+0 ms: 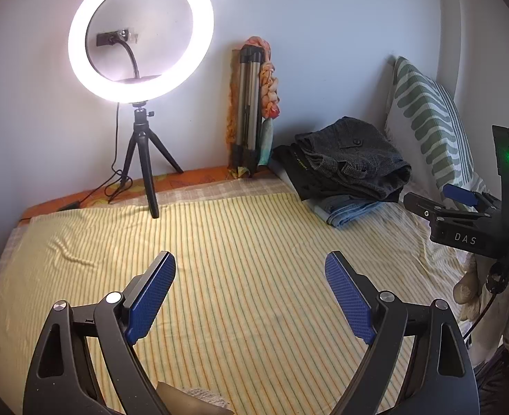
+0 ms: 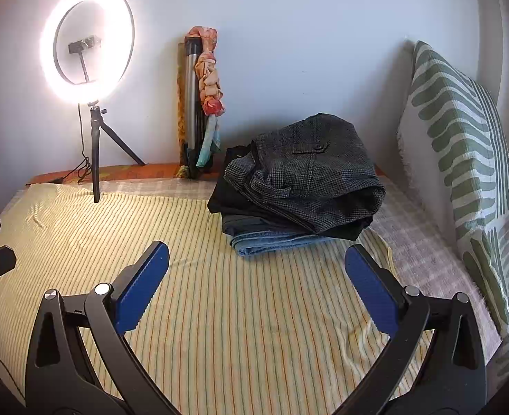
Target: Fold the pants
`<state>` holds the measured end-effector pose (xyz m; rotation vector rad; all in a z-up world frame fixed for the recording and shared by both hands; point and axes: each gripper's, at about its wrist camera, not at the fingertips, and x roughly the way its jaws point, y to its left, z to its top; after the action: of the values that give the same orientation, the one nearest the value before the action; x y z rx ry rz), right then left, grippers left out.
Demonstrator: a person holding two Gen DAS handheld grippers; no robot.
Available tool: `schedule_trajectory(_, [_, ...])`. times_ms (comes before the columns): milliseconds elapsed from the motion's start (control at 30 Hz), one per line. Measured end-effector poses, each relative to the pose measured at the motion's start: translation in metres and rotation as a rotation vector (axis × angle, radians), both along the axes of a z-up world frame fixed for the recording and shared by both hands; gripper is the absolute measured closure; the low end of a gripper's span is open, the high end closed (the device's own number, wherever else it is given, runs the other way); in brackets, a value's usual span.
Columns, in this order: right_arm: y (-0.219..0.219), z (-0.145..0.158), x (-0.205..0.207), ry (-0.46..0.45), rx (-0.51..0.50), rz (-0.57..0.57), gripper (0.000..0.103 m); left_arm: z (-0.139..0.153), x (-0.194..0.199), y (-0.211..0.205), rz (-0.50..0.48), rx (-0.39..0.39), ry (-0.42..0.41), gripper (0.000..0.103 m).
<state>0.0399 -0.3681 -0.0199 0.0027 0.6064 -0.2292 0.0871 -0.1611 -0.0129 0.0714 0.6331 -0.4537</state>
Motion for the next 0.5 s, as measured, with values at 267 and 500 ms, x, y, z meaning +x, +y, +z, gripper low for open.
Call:
schedule_trajectory(267, [0.0014, 0.0013, 0.0002, -0.007, -0.004, 0.005, 0.0, -0.0008, -0.0016, 0.0028, 0.005, 0.014, 0.005, 0.014])
schedule_trajectory(500, [0.0036, 0.0022, -0.0002, -0.011, -0.008, 0.003, 0.0, -0.0001, -0.0027, 0.0029, 0.005, 0.027, 0.001, 0.014])
